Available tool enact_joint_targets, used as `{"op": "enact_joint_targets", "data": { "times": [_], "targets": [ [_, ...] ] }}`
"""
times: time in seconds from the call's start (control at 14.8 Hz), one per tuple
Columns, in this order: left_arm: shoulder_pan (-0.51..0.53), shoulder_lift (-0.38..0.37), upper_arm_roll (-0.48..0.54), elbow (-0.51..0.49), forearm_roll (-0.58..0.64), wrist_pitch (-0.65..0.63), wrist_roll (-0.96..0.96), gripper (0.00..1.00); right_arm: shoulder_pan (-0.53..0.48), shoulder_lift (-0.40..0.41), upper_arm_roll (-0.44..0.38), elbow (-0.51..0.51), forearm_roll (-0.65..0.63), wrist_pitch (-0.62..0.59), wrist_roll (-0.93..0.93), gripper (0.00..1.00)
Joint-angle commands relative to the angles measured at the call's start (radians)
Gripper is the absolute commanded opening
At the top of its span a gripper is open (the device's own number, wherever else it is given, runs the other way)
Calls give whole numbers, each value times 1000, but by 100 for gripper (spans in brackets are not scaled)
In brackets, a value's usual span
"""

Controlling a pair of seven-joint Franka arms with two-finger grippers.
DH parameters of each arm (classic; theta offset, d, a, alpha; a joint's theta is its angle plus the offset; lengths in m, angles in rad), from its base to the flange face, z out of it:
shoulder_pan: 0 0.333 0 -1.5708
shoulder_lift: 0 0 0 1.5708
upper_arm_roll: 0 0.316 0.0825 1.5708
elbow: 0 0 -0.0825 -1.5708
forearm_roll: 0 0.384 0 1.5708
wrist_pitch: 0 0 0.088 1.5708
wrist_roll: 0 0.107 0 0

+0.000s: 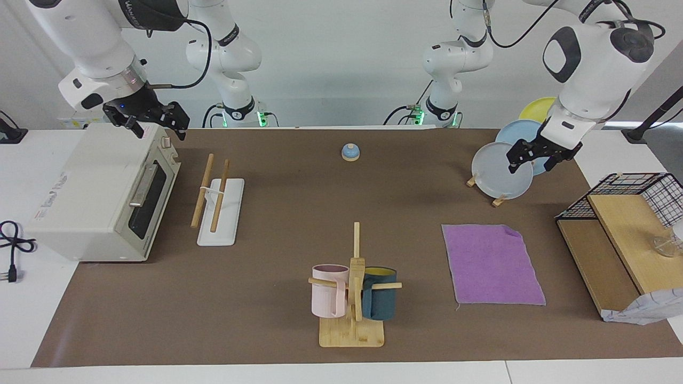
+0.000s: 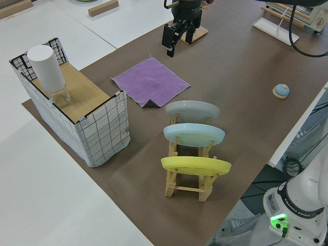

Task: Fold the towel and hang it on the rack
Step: 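Move the left gripper toward the purple towel's nearer edge, then grasp the purple towel's edge with the left gripper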

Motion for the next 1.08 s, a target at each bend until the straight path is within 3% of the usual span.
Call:
{"op": "enact_joint_targets", "data": {
  "times": [0.0, 0.2, 0.74, 1.01],
  "targets": [
    [42, 73, -2, -105, -26, 162, -2, 100, -17, -24, 8, -27, 10, 9, -25, 100],
    [90, 196, -2, -153, -31, 374, 0, 100, -17, -23, 7, -27, 10, 9, -25, 100],
    [96, 320, -2, -141, -120, 489, -154, 96, -17, -24, 7, -27, 10, 9, -25, 100],
    [105, 336, -1, -104, -118, 471, -149, 85, -17, -23, 7, -27, 10, 9, -25, 100]
  ]
}}
